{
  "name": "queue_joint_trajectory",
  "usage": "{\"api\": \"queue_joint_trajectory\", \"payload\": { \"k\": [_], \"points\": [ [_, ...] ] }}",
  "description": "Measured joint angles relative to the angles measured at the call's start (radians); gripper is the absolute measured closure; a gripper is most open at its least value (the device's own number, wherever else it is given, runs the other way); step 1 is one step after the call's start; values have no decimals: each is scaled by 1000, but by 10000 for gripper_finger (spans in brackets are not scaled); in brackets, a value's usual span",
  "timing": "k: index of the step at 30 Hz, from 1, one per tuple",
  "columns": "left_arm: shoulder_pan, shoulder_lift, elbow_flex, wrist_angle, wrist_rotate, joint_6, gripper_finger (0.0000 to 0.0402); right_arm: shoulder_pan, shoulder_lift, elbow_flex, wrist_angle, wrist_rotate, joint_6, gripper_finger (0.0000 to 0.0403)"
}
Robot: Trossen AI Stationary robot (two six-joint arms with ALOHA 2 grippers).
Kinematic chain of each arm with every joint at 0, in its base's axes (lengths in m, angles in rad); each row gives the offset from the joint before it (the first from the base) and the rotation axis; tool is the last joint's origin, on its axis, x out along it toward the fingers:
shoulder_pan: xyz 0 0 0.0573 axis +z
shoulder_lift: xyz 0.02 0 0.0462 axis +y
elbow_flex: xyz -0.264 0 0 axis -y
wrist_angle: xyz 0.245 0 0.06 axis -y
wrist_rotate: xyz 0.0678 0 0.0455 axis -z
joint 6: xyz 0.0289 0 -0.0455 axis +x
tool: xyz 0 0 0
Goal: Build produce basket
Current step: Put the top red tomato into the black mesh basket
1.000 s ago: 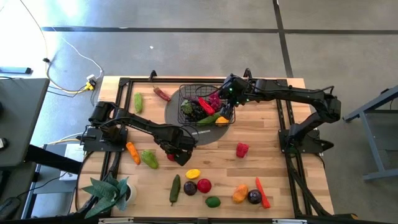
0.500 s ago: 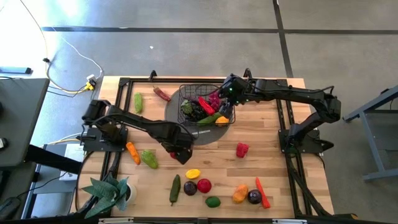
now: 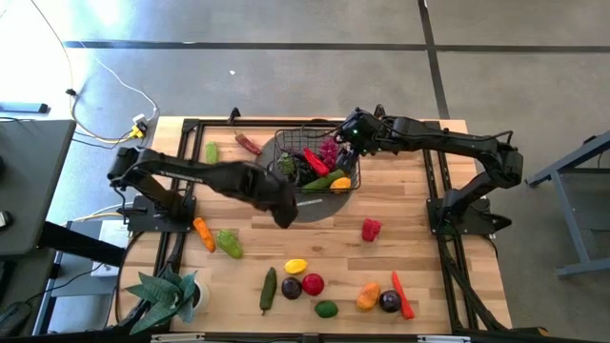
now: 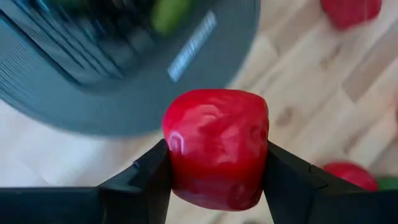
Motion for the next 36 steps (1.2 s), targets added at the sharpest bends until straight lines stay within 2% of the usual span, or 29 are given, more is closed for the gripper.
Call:
{"api": "queue_joint_trajectory", "payload": {
  "k": [6,13,18,25,36],
  "points": [
    [139,-29,37,49,-35,220,215,17,0,0,-25,-67,90,153],
    [297,-25,37,268,128,421,215,68,0,0,-35,-92,209,153],
    [364,-24,37,345,138,540,214,111,0,0,-35,-93,323,153],
    [437,-23,37,369,129,652,162,194,0,0,-92,-125,457,153],
    [483,-23,37,441,106,789,120,408,0,0,-102,-144,629,153]
  ]
}}
